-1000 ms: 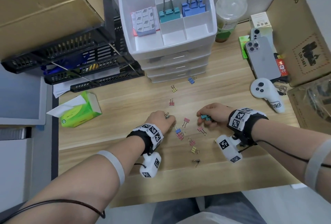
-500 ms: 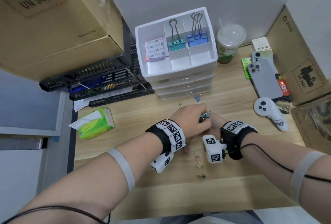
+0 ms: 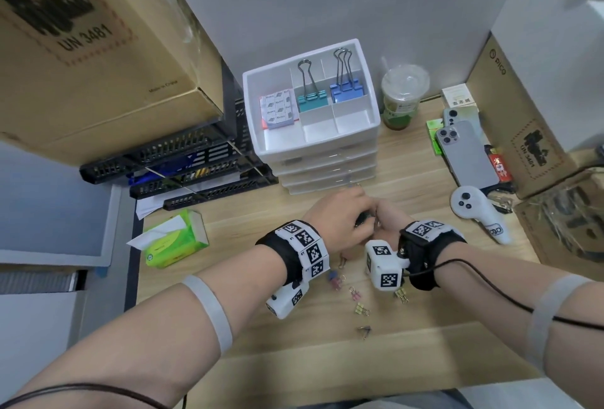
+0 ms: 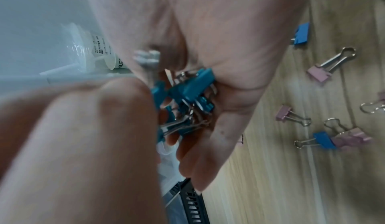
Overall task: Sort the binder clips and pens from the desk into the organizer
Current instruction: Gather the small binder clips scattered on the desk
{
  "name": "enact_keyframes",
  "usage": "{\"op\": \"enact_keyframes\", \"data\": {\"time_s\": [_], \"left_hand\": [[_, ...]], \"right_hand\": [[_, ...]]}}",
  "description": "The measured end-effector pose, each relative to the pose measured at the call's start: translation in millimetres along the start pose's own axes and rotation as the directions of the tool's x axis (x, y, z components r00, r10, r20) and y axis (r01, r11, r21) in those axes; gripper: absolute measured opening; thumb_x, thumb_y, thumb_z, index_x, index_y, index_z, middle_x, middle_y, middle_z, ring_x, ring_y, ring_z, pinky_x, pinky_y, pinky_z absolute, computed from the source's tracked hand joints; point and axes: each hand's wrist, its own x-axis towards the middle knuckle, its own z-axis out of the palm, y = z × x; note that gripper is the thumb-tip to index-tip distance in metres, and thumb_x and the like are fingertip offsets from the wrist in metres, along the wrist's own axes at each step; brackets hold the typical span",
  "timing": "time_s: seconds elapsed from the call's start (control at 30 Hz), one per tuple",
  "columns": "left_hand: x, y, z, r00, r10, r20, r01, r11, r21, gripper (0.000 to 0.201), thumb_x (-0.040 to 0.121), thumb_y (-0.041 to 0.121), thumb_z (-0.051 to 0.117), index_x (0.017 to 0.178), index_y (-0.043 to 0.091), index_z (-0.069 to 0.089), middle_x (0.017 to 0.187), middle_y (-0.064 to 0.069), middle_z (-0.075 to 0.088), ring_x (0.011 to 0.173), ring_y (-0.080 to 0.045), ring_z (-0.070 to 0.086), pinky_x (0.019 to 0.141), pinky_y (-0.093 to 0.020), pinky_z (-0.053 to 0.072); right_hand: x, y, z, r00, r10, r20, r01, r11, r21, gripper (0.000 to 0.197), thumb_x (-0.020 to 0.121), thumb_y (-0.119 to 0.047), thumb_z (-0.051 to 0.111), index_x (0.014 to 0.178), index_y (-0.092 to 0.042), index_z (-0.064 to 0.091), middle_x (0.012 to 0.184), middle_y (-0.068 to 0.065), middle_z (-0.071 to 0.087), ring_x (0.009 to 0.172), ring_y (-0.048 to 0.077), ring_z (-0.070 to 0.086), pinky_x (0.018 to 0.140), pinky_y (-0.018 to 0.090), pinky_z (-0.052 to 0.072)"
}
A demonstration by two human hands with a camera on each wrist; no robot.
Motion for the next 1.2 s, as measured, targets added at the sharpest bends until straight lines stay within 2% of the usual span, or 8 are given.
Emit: {"op": "enact_keyframes", "data": {"time_s": [0.07,0.23,0.33,0.47,0.7,0.87,1.0,1.2], "left_hand": [[-1,0,1,1.000,0.023,-0.021,-0.023,0.999,-0.025,0.016,0.088,0.018,0.058,0.098,0.014,0.070,0.086,-0.001,0.058,0.080,-0.022,0.055,0.069,-0.036,0.047],[-5,-2,-4,0.989,0.010,-0.146,-0.018,0.999,-0.052,0.020,0.088,0.010,0.053,0.098,0.009,0.071,0.096,-0.005,0.059,0.090,-0.021,0.055,0.076,-0.036,0.048],[-7,-8,-15,0.960,-0.068,-0.270,0.053,0.997,-0.060,0.014,0.087,0.010,0.055,0.091,0.008,0.068,0.094,-0.004,0.057,0.089,-0.021,0.053,0.077,-0.036,0.047],[-12,-22,-43,0.935,-0.143,-0.325,0.136,0.990,-0.047,0.012,0.089,0.010,0.055,0.088,0.007,0.067,0.091,-0.004,0.056,0.087,-0.020,0.051,0.076,-0.038,0.047],[-8,-36,-124,0.870,-0.201,-0.450,0.236,0.971,0.024,0.011,0.089,0.013,0.055,0.090,0.011,0.066,0.090,0.002,0.054,0.081,-0.018,0.051,0.073,-0.036,0.048],[0,-46,-166,0.843,-0.268,-0.467,0.318,0.948,0.029,0.013,0.091,0.017,0.053,0.093,0.013,0.066,0.093,0.002,0.055,0.079,-0.020,0.054,0.076,-0.038,0.051],[10,-53,-184,0.839,-0.297,-0.456,0.344,0.939,0.021,0.015,0.091,0.020,0.053,0.102,0.016,0.063,0.097,0.003,0.053,0.081,-0.019,0.053,0.079,-0.040,0.051],[40,-60,-200,0.919,-0.311,-0.244,0.324,0.946,0.012,0.056,0.091,0.015,0.055,0.146,0.015,0.043,0.143,-0.004,0.048,0.126,-0.022,0.049,0.107,-0.038,0.042]], "right_hand": [[6,-8,-8,0.974,0.225,0.040,-0.226,0.974,0.026,0.027,0.103,-0.017,0.042,0.082,-0.011,0.058,0.051,0.000,0.065,0.047,0.012,0.062,0.045,0.026,0.052],[11,-7,-21,0.904,0.419,0.088,-0.427,0.896,0.124,0.031,0.101,-0.021,0.047,0.082,-0.003,0.064,0.066,0.009,0.067,0.051,0.020,0.067,0.045,0.028,0.057],[19,-12,-28,0.831,0.537,0.144,-0.555,0.818,0.151,0.035,0.099,-0.030,0.049,0.074,-0.007,0.057,0.066,0.006,0.060,0.039,0.011,0.052,0.031,0.015,0.040],[20,-25,-26,0.846,0.524,0.102,-0.530,0.847,0.049,0.040,0.099,-0.029,0.047,0.065,-0.010,0.052,0.069,0.006,0.057,0.032,0.007,0.037,0.024,0.012,0.022],[8,-97,20,0.856,0.464,0.229,-0.467,0.883,-0.043,0.023,0.079,-0.022,0.060,0.064,-0.006,0.055,0.066,0.008,0.053,0.038,0.011,0.048,0.029,0.015,0.040],[9,-167,70,0.858,0.444,0.259,-0.435,0.895,-0.096,0.028,0.093,-0.028,0.059,0.071,-0.010,0.053,0.064,0.002,0.053,0.036,0.007,0.044,0.027,0.013,0.032],[4,-222,113,0.924,0.322,0.207,-0.311,0.947,-0.086,0.027,0.099,-0.035,0.057,0.087,-0.010,0.054,0.067,0.005,0.052,0.047,0.004,0.041,0.028,0.014,0.033],[30,-266,151,0.970,0.233,0.073,-0.227,0.971,-0.080,0.024,0.101,-0.020,0.043,0.117,-0.003,0.048,0.085,0.014,0.056,0.046,0.019,0.053,0.037,0.023,0.047]]}}
